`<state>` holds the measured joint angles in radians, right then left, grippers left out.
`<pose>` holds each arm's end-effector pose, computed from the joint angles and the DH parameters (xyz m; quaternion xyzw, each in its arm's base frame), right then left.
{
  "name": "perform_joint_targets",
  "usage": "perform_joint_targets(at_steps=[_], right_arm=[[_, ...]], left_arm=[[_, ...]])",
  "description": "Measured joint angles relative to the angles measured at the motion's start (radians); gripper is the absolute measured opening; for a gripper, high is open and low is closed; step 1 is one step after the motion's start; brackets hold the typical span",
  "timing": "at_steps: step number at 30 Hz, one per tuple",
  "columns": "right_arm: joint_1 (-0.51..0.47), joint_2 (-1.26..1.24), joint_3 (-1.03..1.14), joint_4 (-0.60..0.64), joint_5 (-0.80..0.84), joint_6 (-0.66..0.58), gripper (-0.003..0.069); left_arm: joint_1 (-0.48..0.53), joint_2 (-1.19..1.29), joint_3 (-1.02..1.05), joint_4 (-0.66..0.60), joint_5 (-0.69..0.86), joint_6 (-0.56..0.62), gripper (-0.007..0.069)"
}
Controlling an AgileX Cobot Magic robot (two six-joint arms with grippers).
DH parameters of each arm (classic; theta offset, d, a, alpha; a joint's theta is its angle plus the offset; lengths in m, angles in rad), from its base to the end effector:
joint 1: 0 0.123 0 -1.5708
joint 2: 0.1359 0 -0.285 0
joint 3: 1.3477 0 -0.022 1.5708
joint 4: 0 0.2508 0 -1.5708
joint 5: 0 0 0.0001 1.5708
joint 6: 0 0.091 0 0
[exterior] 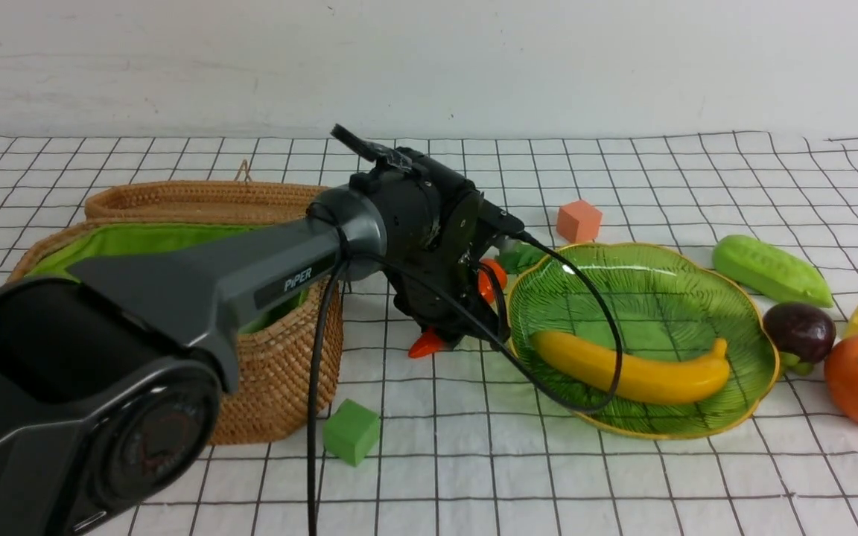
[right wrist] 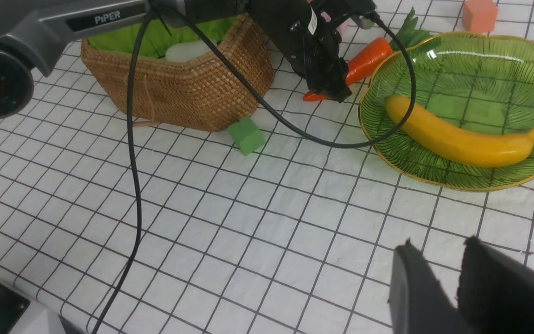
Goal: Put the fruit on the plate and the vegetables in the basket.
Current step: Use the left arm to grab a carrot and put it into the left basket
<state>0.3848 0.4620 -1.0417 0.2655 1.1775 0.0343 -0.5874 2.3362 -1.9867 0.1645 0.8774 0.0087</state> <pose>0.0153 0.0300 0.4136 -0.1669 0.8389 0.2325 0.4629 0.4305 -0.2729 0.1743 0.3220 0.9195 0.0091 0.2251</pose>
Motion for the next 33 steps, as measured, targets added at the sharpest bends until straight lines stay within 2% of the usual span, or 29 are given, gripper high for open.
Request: perform_joint_targets(at_steps=[8, 13, 14, 15, 19, 21, 26, 30, 33], right_arm=[[0.0, 0.0, 0.0, 0.0, -0.007, -0.018, 0.0183], [0.0, 0.0, 0.0, 0.004, -0.013, -0.073, 0.0183], [0.0, 0.0, 0.0, 0.013, -0.013, -0.097, 0.0183], [0.0, 0.0, 0.0, 0.013, -0.013, -0.097, 0.0183], [0.0, 0.0, 0.0, 0.083, -0.014, -0.224, 0.0183], [0.0, 0.0, 0.0, 0.095, -0.014, -0.248, 0.0183], [0.0, 0.0, 0.0, 0.132, -0.014, -0.399, 0.0185], [0.0, 0.0, 0.0, 0.179, -0.023, -0.499, 0.0185], [0.0, 0.0, 0.0, 0.208, -0.032, -0.519, 0.0186]], left_arm=[[-0.001, -0.225, -0.098, 0.016, 0.14, -0.009, 0.0242], [-0.001, -0.425, -0.076, 0.034, 0.27, 0.153, 0.0242], [-0.001, -0.472, -0.039, 0.037, 0.306, 0.22, 0.0242], [-0.001, -0.479, -0.033, 0.038, 0.311, 0.229, 0.0242], [0.009, -0.639, 0.195, 0.044, 0.363, 0.415, 0.0242], [0.021, -0.683, 0.264, 0.043, 0.364, 0.447, 0.0242], [0.162, -0.837, 0.527, 0.05, 0.283, 0.626, 0.0242], [0.279, -0.835, 0.628, 0.057, 0.191, 0.786, 0.0242], [0.33, -0.805, 0.652, 0.061, 0.139, 0.85, 0.0242]])
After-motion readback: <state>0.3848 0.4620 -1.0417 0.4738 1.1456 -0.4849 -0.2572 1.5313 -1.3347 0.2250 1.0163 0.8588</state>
